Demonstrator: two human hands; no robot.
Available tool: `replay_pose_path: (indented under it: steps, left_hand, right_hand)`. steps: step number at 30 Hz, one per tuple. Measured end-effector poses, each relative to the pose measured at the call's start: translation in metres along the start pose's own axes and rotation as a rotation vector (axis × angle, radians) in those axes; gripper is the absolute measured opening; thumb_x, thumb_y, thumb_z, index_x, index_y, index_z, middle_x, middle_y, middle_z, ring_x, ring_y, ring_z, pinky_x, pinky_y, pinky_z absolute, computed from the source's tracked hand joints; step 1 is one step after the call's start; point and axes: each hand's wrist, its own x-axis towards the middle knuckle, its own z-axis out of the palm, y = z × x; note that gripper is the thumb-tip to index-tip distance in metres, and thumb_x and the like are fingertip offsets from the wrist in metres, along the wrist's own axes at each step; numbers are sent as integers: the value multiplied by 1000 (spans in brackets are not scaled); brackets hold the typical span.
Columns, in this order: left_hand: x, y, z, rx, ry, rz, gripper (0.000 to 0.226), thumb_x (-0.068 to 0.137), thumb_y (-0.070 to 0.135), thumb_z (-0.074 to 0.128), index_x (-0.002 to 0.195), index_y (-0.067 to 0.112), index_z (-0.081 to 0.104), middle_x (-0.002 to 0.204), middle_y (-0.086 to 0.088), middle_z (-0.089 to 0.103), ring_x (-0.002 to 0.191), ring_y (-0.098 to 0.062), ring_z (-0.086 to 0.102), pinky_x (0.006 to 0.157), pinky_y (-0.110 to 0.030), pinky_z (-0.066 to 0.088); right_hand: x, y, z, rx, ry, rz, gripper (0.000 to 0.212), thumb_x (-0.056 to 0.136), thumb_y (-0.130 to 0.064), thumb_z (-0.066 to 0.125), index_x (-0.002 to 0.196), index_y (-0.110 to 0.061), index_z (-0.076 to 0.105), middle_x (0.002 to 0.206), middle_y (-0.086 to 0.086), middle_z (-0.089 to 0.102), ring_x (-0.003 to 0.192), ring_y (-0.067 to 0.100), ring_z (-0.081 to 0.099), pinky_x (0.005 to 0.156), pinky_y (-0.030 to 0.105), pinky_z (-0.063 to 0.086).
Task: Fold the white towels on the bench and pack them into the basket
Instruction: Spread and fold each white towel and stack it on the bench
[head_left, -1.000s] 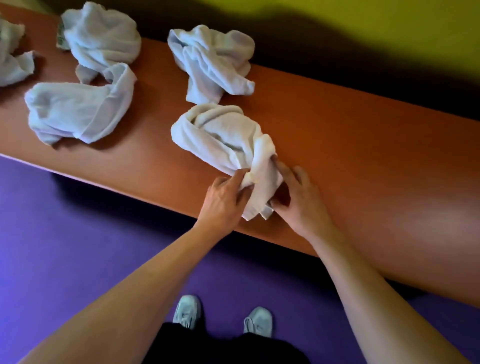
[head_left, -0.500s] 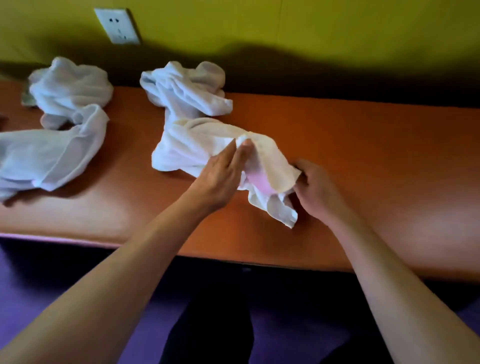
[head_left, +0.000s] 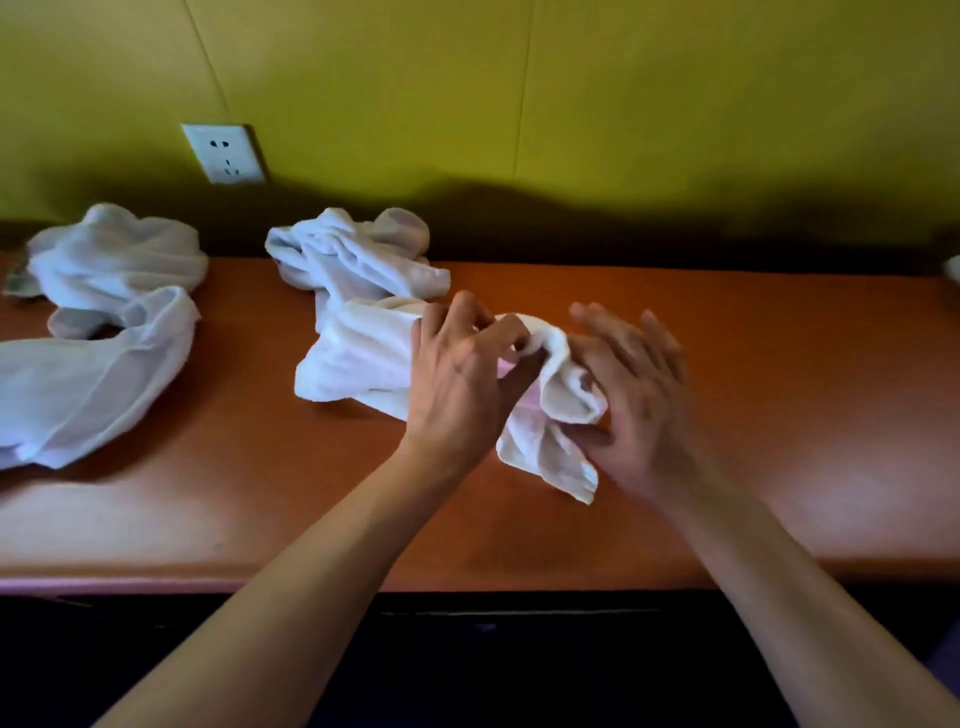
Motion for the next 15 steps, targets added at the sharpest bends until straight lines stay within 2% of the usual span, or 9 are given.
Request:
replay_pose_path:
  steps: [2,3,5,7,10,12,14,15]
  left_hand:
    - [14,4,-8,-14,63,53,31,91,49,61,85,18,66,99,-6,60,89,-28,51,78,-38,38]
    - [20,3,-13,-66,28,59,33,91,50,62,85,18,61,92,-2,62,84,-27,55,75,-37,39]
    - [28,-6,-23,-160,-151,-42,34,88,52,66,90,20,54,73,4,60,70,-21,58,64,-37,42]
    - [31,-24,-35,-109,-340,-94,41,81,61,65,98,24,58,72,6,63,68,-14,60,62,-38,47]
    - [25,-45,-51,-73,-427,-91,33,76,56,71,90,27,65,76,10,66,73,-9,62,66,-33,51]
    - [19,-46,-52,-136,-404,-86,21,79,41,75,86,25,64,75,9,65,72,-10,59,64,-27,46]
    - [16,-36,-49,-267,-270,-171,14,86,27,72,87,19,60,74,6,64,67,-7,56,61,-20,43]
    - [19,-28,-49,-375,-172,-246,13,89,22,71,88,17,59,73,5,64,63,-3,54,59,-17,41]
  right_hand:
    - [10,5,-8,256,106,56,40,79,-4,79,115,-13,63,115,3,71,114,14,65,99,45,50]
    - [15,9,-15,422,124,123,30,84,1,72,111,-10,63,104,0,71,101,10,67,86,35,53]
    - [26,21,-32,565,181,213,13,94,-4,67,106,-8,63,92,-1,69,86,4,64,72,25,49]
    - [30,41,-43,521,250,278,5,97,-13,65,101,-16,62,88,-2,66,85,-4,60,73,20,45]
    - [32,68,-45,509,334,475,6,100,-25,60,95,-25,62,84,-9,63,80,-11,57,73,25,44]
    - [30,72,-38,563,368,644,11,99,-30,62,93,-21,66,80,-11,65,72,-11,60,69,23,46]
    - [32,72,-37,710,435,827,14,97,-31,66,96,-17,70,80,-11,68,64,-11,62,61,18,48]
    - [35,73,-40,753,442,867,17,96,-30,68,101,-14,72,84,-10,70,66,-12,64,61,15,49]
